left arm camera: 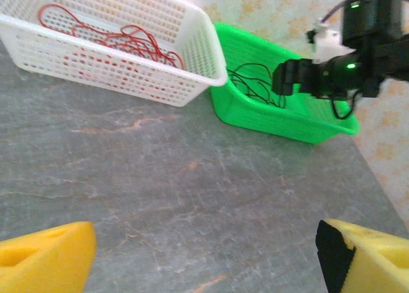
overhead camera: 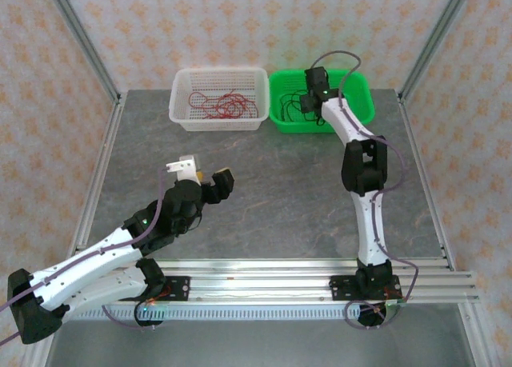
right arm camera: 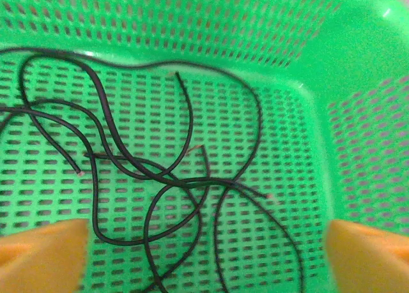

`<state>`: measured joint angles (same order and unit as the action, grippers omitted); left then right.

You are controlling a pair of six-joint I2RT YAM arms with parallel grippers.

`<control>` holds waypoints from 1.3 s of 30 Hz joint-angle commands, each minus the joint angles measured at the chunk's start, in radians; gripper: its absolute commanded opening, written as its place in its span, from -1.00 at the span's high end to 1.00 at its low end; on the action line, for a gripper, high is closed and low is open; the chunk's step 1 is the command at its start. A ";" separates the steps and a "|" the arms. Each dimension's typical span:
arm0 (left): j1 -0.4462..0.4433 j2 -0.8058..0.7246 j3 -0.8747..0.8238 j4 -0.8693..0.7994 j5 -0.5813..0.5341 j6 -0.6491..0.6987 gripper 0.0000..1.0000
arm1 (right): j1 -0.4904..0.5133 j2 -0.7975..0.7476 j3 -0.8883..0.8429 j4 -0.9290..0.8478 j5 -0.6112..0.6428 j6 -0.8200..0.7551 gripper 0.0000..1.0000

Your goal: Untangle the cables

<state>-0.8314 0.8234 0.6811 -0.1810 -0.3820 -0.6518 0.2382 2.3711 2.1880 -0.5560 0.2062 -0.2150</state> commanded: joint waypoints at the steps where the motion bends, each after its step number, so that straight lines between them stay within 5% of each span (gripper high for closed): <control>1: -0.005 -0.012 0.002 -0.046 -0.127 0.044 -0.83 | -0.008 -0.173 -0.029 -0.018 0.006 0.049 -1.00; 6: 0.001 -0.065 -0.081 0.050 -0.351 0.151 -0.95 | -0.007 -0.421 -0.308 0.111 -0.018 0.112 -0.99; 14: 0.100 -0.398 -0.557 0.672 -0.674 0.444 -0.66 | -0.007 -1.025 -1.107 0.583 0.018 0.193 -0.99; 18: 0.164 -0.574 -0.847 1.135 -0.635 0.813 -0.62 | -0.007 -1.279 -1.480 0.831 0.018 0.171 -0.99; 21: 0.235 -0.651 -0.882 1.069 -0.635 0.863 -0.64 | -0.007 -1.417 -1.738 1.031 0.020 0.173 -0.99; 24: 0.363 -0.647 -0.882 1.007 -0.486 0.762 -0.75 | -0.007 -1.464 -1.926 1.225 0.060 0.191 -0.99; 26: 0.455 -0.590 -0.881 1.043 -0.399 0.680 -0.98 | -0.007 -1.455 -1.995 1.308 0.090 0.202 -0.99; 31: 0.583 -0.259 -0.879 1.352 -0.312 0.646 -0.98 | -0.007 -1.410 -2.085 1.479 0.103 0.196 -0.99; 39: 0.613 0.583 -0.780 2.020 -0.275 0.684 -0.99 | -0.023 -1.307 -2.124 1.655 0.096 0.129 -1.00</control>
<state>-0.2325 1.2144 0.0055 1.4174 -0.6868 0.0299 0.2268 1.0336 0.0826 0.9611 0.2741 -0.0551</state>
